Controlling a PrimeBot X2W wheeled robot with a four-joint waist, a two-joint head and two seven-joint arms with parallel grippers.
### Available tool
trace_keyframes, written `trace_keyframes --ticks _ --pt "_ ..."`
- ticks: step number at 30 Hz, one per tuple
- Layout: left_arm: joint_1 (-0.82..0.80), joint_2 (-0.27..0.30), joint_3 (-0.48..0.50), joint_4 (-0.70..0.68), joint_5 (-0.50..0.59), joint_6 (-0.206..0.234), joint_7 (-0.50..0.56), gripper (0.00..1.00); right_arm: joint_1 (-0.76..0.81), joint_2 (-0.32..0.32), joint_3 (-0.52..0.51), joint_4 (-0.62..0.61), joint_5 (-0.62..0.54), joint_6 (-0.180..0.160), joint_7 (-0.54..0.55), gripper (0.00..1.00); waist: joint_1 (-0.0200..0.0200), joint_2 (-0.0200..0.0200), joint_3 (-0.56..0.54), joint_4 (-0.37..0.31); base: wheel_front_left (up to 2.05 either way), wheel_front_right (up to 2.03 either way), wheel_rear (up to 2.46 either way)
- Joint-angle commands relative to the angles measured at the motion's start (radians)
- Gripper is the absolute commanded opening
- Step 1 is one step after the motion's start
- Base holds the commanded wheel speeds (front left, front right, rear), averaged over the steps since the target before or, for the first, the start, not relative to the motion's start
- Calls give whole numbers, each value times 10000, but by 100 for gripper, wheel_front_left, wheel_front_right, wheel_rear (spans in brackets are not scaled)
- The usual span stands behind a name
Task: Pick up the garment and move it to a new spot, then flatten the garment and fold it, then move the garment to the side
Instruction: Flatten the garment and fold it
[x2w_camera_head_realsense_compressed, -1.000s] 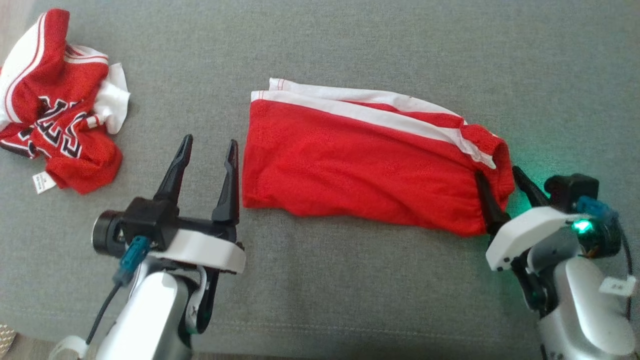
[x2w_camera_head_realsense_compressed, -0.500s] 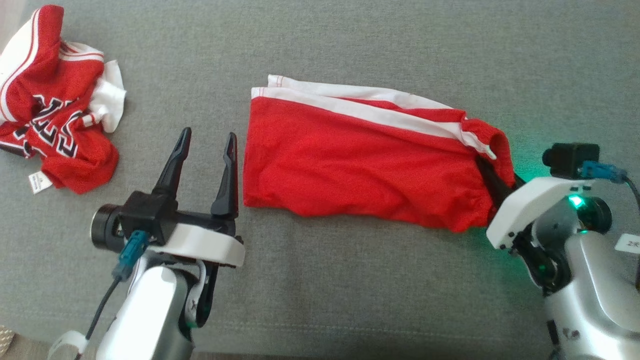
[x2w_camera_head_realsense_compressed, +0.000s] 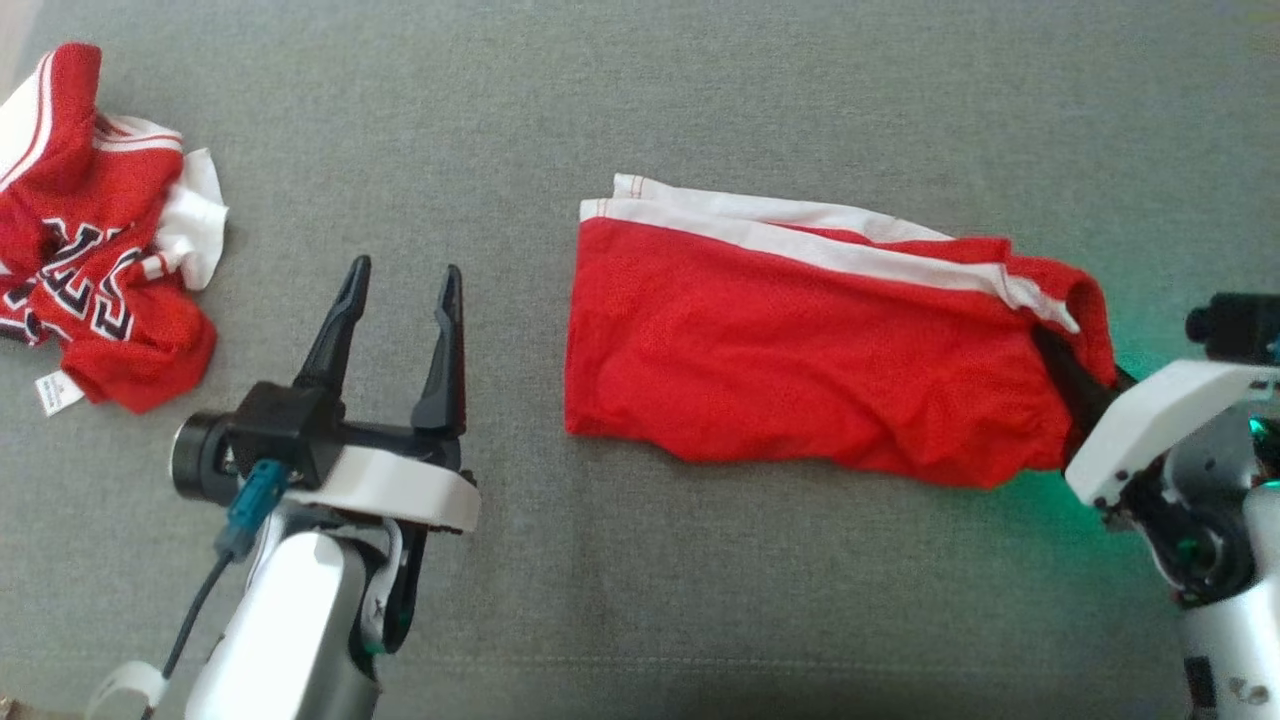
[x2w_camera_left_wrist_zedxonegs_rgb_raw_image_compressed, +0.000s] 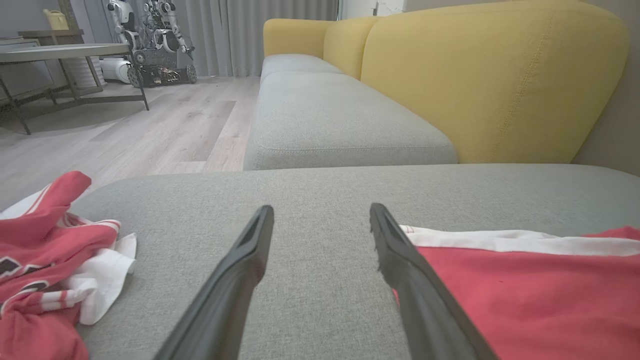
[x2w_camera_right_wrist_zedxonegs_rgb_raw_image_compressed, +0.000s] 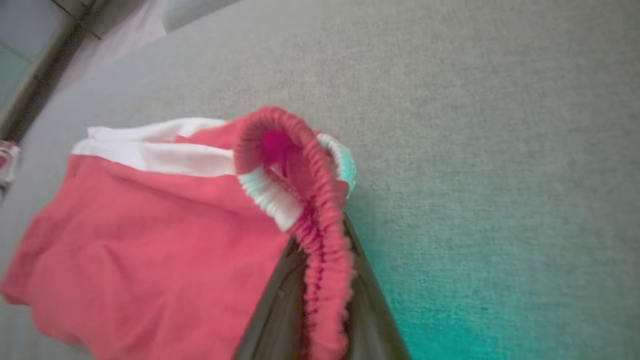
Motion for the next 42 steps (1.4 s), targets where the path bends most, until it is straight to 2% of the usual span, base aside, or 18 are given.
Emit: trace_keyframes --ticks 1,7,13,19,24,29,30,31,32,37,42 --pt "-139 125 414 -256 141 -46 -120 100 -206 -62 96 -763 671 -9 259 0 0 0 -60 -45 0 0 0" --pt "-139 5 304 -166 184 -112 -120 100 -612 751 -113 -1878 3256 -9 1906 0 0 0 -287 28 0 0 0" --pt "-369 -175 186 -52 139 -285 -120 100 -1211 1748 257 -1688 4306 -9 2787 0 0 0 -228 468 0 0 0" --pt "-544 -250 139 -1 223 -357 -120 100 -1807 1982 1190 -497 4444 -9 2280 0 0 0 -160 969 0 0 0" --pt "-607 -361 89 33 283 -402 -120 100 -2489 2004 2205 862 4932 -9 1008 0 0 0 -70 1423 0 0 0" --pt "-546 -456 110 44 306 -430 -120 100 -3142 2006 3135 1987 5211 -9 -97 0 0 0 -9 1587 0 0 0" --pt "-538 -477 112 46 307 -440 -120 100 -3251 2006 3287 2170 5215 -9 -291 21 0 0 3 1597 0 0 0" --pt "-531 -495 114 46 311 -453 -120 100 -3338 2007 3427 2320 5262 -9 -453 47 0 0 9 1603 0 0 0" --pt "-522 -511 116 48 320 -465 -120 100 -3428 2007 3556 2422 5259 -9 -663 100 0 0 15 1601 0 0 0" --pt "-478 -551 178 41 411 -459 -120 100 -3676 2007 4176 2387 5130 -9 -1666 100 0 0 7 1453 0 0 0" --pt "-435 -491 317 39 479 -478 -120 100 -3631 1685 4503 1426 4928 -9 -2980 100 0 0 -63 1140 0 0 0"
